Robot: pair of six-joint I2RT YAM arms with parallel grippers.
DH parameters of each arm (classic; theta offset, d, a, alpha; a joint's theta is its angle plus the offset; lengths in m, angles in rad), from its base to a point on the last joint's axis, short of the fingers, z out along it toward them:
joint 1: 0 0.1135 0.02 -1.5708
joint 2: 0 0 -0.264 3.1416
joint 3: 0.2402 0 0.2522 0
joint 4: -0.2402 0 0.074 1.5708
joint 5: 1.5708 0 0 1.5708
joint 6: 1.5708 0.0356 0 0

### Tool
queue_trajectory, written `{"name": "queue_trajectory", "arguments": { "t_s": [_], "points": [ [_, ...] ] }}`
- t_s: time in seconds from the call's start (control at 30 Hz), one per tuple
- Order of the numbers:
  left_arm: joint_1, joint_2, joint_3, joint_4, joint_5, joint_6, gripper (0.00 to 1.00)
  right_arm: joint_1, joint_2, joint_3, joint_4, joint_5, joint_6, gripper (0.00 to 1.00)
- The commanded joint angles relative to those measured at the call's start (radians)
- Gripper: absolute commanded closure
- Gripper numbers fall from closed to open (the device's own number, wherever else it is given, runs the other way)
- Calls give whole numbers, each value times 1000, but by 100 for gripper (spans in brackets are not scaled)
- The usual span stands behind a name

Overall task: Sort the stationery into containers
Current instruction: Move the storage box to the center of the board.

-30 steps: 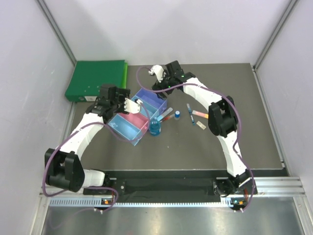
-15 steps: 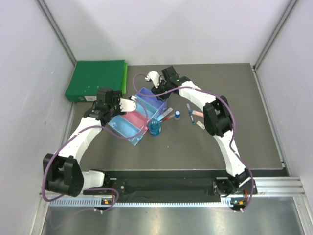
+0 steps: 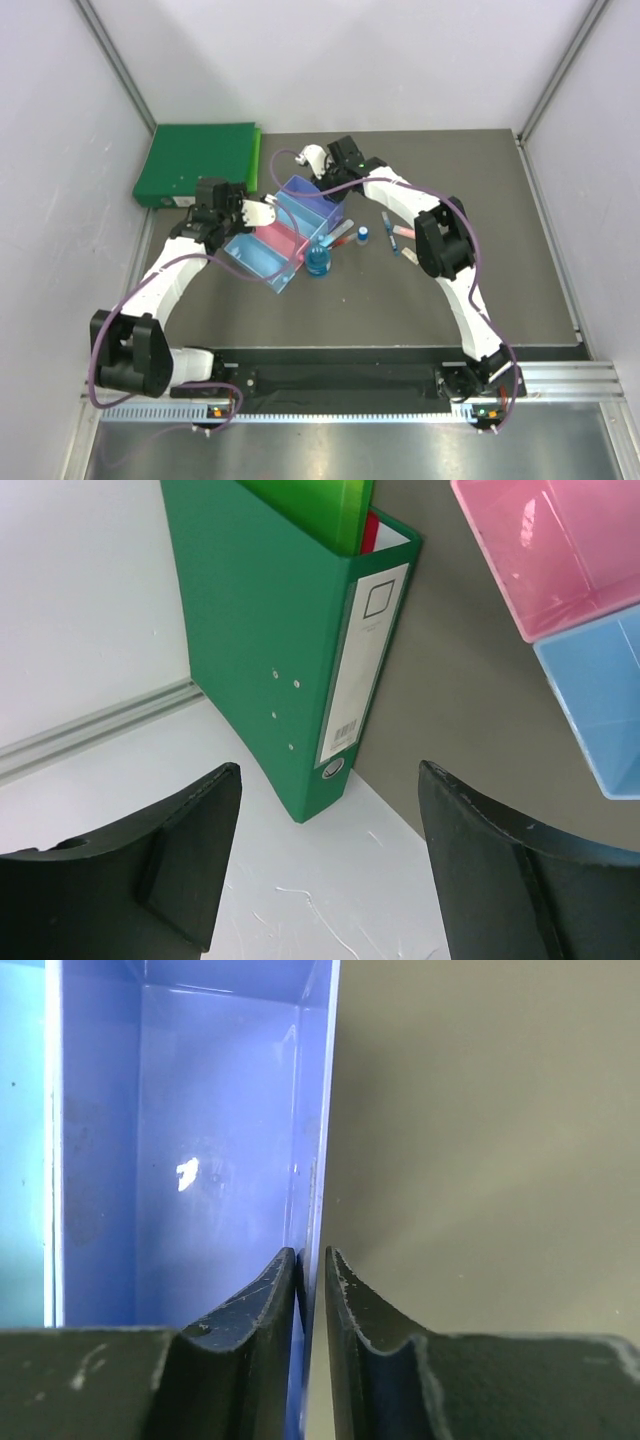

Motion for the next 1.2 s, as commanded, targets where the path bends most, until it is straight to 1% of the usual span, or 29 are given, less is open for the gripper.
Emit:
{"name": "queue_trajectory", "arguments": {
  "t_s": [0.0, 0.03, 0.13, 0.4, 0.47, 0.53, 0.7, 0.9, 1.17],
  "points": [
    [12, 14, 21, 53, 30, 27, 23, -4, -9, 19, 42, 87, 36, 82],
    [13, 15, 20, 54, 31, 31, 23, -9, -12, 15, 44, 101, 42, 85],
    [17, 24, 25, 57, 33, 31, 23, -25, -29, -4, 56, 140, 56, 87],
    [17, 29, 28, 60, 34, 36, 23, -62, -29, -4, 76, 277, 93, 92],
    [17, 27, 28, 57, 36, 42, 23, -73, -29, -7, 78, 286, 105, 94],
    [17, 27, 28, 59, 39, 50, 23, -84, -29, -8, 82, 331, 128, 97],
    [17, 30, 34, 57, 42, 67, 23, -104, -41, -28, 93, 427, 160, 97],
    [18, 40, 47, 51, 48, 85, 23, -139, -67, -61, 98, 505, 194, 99],
    [20, 59, 71, 45, 62, 106, 23, -182, -169, -160, 72, 595, 262, 100]
  ]
}}
